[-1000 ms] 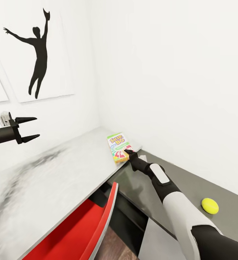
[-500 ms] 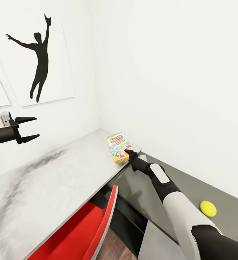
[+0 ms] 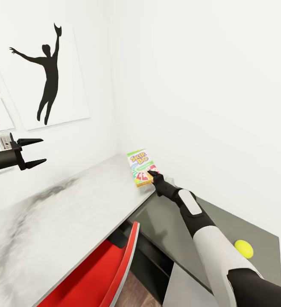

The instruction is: Put all the toys in the child's room - the three board games (two on the bed and one on the table), the two jigsaw puzzles on the table, and the tennis ball on the table - inside the toy box on the table in the child's room.

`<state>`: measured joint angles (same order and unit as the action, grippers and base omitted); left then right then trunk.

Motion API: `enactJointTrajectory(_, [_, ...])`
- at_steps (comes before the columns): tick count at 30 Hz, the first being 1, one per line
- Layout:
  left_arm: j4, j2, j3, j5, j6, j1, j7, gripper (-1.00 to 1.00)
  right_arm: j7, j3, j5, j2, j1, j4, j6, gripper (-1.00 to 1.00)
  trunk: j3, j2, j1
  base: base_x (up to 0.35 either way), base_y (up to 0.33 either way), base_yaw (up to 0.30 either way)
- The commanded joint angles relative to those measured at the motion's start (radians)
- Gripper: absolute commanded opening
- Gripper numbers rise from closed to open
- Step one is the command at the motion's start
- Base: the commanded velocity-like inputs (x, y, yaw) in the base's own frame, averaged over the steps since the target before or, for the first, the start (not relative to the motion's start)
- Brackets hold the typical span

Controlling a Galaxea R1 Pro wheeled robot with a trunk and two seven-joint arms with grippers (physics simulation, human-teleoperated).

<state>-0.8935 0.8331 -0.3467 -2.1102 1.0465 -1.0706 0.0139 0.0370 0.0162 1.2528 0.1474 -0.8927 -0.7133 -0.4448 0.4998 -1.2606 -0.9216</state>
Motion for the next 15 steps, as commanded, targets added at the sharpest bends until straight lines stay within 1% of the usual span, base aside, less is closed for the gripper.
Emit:
enactJointTrajectory(1, [0.001,0.001,-0.005,-0.004,0.001,-0.002,0.001,1.00,0.004,0.001,0.005,0.000,0.000,-0.003,-0.002,-1.00,-0.002,0.007,0.004,0.000,0.000,0.000])
enactJointTrajectory(8, [0.001,0.002,-0.004,-0.004,0.001,-0.002,0.001,1.00,0.004,0.001,0.005,0.000,0.000,-0.006,-0.004,-1.00,-0.024,0.056,0.031,0.000,0.000,0.000])
enactJointTrajectory(15, [0.001,0.003,-0.005,-0.004,0.001,-0.002,0.001,1.00,0.006,0.001,0.005,0.000,0.000,-0.006,-0.006,-1.00,-0.024,0.056,0.031,0.000,0.000,0.000])
